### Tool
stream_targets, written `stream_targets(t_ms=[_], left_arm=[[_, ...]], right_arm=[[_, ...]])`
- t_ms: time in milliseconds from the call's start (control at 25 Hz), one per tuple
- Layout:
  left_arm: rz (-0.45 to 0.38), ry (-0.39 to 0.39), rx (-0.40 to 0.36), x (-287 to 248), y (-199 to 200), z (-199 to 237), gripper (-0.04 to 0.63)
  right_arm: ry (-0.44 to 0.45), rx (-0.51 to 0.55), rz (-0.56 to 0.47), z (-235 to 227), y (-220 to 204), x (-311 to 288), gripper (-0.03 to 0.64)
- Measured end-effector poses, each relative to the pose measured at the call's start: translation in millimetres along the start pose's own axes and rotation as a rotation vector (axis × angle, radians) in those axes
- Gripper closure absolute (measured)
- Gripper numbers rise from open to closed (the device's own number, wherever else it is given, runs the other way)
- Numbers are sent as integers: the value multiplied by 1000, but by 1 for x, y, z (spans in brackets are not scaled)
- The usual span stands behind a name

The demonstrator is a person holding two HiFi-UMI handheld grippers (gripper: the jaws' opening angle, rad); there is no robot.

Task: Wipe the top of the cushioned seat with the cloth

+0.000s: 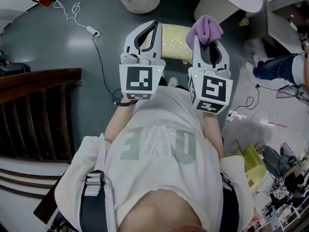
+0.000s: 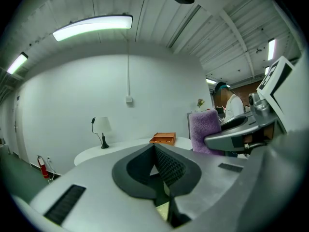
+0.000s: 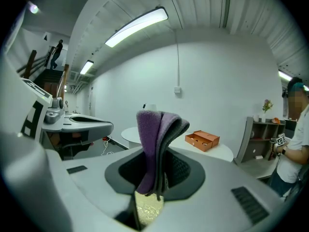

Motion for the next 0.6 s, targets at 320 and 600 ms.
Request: stream_targets(t_ms=[320, 600], left_arm=[[-8, -13, -17, -3, 4, -6, 589], [-12, -1, -37, -7, 10, -8, 589]], right_arm=[[6, -13, -10, -5, -2, 1, 526], [8, 25, 5, -6, -4, -1, 526]])
Point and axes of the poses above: the fingertips, and each gripper's own axes: x backward along the fingers, z to its left, y out of its top, the point moved 10 cm from there along x, backward along the fingers, and after that the axes turned 10 degrees about -y, right-handed, at the moved point
